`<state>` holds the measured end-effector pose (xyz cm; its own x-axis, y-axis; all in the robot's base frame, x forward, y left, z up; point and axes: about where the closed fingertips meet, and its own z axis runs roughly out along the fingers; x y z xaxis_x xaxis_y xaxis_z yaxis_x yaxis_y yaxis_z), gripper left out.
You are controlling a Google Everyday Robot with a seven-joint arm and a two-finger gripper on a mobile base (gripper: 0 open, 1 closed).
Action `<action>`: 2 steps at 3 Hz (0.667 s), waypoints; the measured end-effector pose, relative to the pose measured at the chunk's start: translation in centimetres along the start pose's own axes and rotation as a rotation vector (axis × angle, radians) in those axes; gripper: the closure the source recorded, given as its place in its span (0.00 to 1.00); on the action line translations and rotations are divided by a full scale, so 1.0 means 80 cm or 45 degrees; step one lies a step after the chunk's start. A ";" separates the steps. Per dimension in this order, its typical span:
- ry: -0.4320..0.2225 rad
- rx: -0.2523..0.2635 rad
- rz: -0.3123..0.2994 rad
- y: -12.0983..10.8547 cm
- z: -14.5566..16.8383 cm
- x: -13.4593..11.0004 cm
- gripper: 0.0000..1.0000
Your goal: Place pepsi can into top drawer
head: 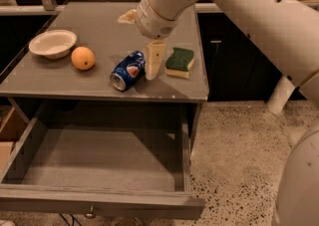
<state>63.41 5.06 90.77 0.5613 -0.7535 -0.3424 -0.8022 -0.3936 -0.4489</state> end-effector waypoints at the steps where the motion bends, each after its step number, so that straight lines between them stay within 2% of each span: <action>1: -0.002 -0.005 -0.003 0.001 0.002 -0.002 0.00; 2: -0.019 0.002 -0.077 0.009 0.055 0.002 0.00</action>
Offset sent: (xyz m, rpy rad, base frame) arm -0.0127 0.0382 -0.0312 0.0083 -0.0169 0.0493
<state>63.81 6.94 86.73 0.6115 -0.7205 -0.3269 -0.7665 -0.4371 -0.4706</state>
